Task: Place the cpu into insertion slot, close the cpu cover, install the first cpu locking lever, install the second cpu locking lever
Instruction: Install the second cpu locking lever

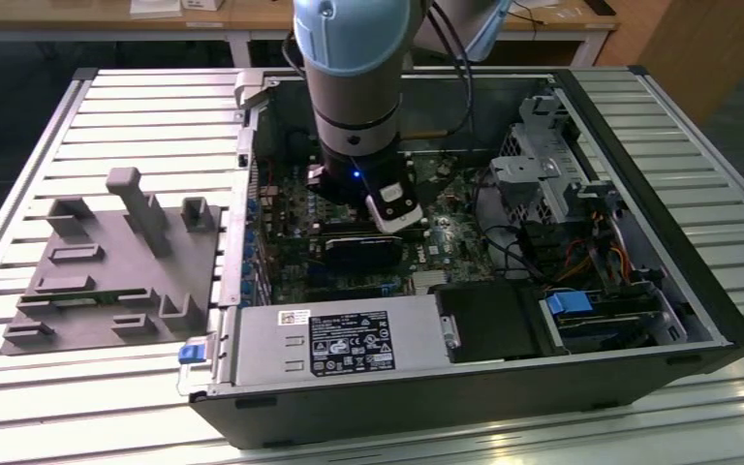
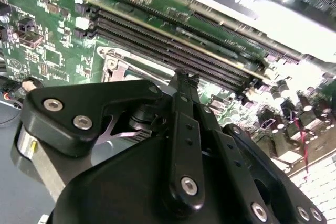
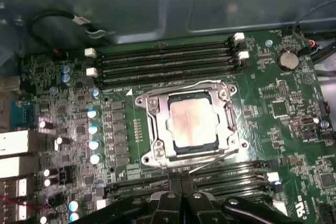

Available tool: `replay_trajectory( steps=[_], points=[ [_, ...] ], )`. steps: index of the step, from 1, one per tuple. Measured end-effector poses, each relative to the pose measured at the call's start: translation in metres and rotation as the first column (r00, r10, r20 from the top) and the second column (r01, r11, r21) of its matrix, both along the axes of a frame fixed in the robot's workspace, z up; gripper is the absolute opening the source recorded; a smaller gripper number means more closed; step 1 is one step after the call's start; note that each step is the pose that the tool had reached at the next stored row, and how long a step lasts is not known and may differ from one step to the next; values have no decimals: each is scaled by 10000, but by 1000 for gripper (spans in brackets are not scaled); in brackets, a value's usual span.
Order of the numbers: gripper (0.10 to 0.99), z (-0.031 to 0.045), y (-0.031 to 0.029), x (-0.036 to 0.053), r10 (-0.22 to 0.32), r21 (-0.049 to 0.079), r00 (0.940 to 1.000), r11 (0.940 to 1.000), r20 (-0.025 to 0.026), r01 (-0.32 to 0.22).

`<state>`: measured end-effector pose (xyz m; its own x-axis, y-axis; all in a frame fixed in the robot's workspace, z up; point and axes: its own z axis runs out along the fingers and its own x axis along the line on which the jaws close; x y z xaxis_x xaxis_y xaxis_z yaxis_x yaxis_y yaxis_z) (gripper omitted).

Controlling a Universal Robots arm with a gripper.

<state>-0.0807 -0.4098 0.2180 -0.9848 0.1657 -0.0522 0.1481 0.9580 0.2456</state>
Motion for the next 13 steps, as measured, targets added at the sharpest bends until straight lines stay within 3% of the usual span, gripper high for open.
replay_trajectory(
  steps=[8,13],
  points=[
    [102,-58,-67,-26,15,592,10000,9982,0,-15],
    [102,-106,-69,-52,53,812,10000,9967,2,-53]
  ],
)
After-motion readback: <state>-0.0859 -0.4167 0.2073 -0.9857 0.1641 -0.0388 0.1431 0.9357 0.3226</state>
